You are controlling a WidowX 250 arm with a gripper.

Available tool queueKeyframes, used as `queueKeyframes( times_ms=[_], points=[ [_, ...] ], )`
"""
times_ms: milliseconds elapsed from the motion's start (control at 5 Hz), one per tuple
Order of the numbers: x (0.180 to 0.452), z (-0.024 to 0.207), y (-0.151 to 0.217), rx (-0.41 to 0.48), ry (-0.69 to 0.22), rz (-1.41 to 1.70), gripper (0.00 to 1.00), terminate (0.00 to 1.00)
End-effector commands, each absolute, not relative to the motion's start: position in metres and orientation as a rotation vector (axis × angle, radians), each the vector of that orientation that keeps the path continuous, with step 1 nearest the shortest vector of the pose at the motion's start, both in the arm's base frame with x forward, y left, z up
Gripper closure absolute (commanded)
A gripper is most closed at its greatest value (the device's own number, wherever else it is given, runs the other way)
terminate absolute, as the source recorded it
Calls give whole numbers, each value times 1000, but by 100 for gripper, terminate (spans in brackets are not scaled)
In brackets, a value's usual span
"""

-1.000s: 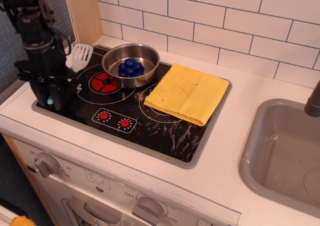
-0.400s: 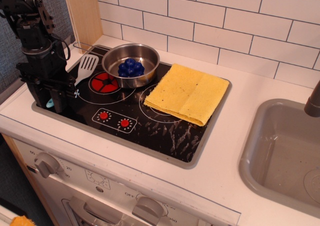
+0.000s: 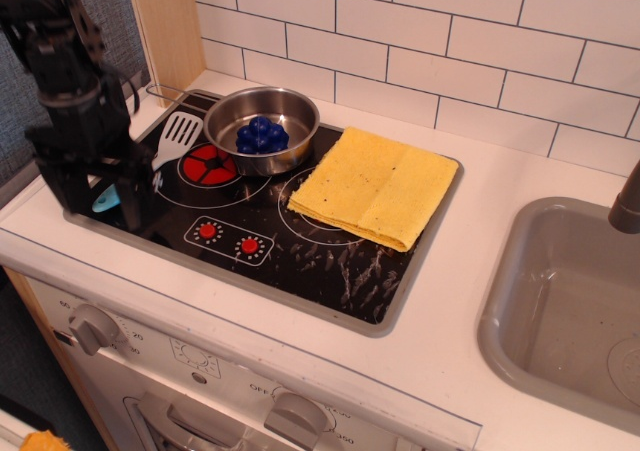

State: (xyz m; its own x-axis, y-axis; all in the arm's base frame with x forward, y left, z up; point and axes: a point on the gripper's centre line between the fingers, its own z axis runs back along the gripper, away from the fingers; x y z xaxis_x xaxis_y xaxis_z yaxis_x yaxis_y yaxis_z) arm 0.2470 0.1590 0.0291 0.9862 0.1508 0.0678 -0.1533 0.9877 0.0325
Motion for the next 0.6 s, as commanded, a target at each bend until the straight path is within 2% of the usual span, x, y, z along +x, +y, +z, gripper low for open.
queueKeyframes(
  times_ms=[0, 200, 400],
  points=[
    [257, 54, 139, 43, -132, 91, 0, 0],
    [257, 54, 139, 43, -132, 91, 0, 0],
    [257, 54, 139, 43, -132, 91, 0, 100]
  ],
)
